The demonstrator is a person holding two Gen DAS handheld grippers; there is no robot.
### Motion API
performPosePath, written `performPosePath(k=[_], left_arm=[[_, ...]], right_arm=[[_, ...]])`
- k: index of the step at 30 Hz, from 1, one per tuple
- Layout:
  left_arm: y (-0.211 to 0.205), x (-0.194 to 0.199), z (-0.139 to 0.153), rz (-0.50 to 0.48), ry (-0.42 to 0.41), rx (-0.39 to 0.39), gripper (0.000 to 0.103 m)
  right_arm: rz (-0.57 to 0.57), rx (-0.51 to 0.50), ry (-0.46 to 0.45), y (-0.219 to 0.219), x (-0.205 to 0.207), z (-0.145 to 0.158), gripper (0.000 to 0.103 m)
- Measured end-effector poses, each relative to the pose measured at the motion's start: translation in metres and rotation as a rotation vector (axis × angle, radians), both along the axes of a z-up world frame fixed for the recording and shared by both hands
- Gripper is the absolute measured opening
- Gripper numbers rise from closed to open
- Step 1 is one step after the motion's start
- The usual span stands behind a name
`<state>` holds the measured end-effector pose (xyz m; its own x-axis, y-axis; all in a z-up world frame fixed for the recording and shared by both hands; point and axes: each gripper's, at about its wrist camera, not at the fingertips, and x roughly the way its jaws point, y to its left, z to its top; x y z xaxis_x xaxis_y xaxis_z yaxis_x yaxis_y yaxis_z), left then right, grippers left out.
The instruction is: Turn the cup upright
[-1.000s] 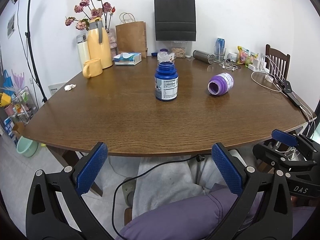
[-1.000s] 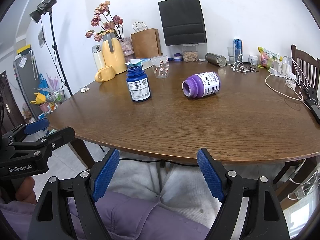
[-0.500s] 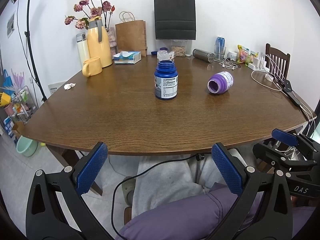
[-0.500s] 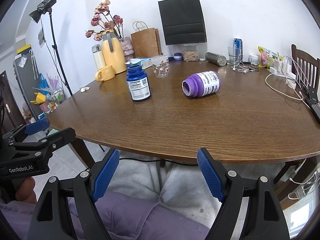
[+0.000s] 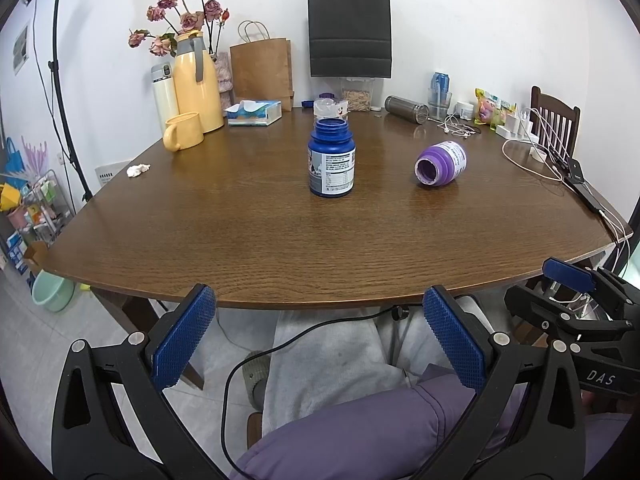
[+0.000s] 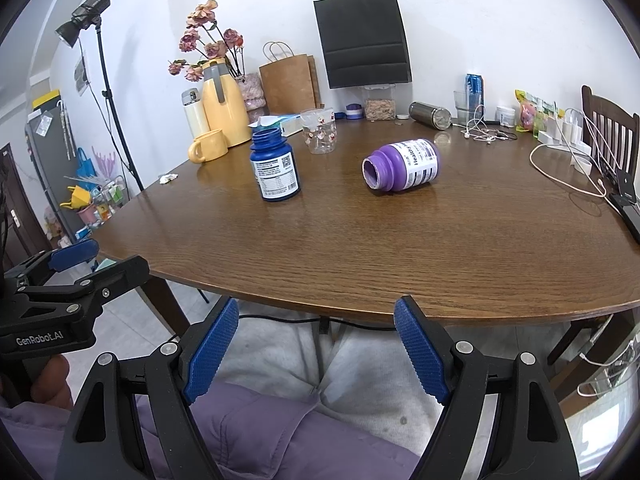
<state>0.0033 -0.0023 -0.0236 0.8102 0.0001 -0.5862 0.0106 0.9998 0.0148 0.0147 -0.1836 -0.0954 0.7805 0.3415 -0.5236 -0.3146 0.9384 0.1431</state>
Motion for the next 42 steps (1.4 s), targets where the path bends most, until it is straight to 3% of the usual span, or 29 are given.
performPosePath(k=[32, 42], left_arm=[[0.001, 0.006, -0.001, -0.011, 0.027, -0.016, 0.103], [-0.003, 0.063, 0.006, -0.061, 0.047, -0.032, 0.103]], right_arm=[[0.0, -0.013, -0.006, -0.002, 0.006, -0.004, 0.084], [-0.058, -0.039, -0.023, -0.026, 0.082, 0.015, 0.084]])
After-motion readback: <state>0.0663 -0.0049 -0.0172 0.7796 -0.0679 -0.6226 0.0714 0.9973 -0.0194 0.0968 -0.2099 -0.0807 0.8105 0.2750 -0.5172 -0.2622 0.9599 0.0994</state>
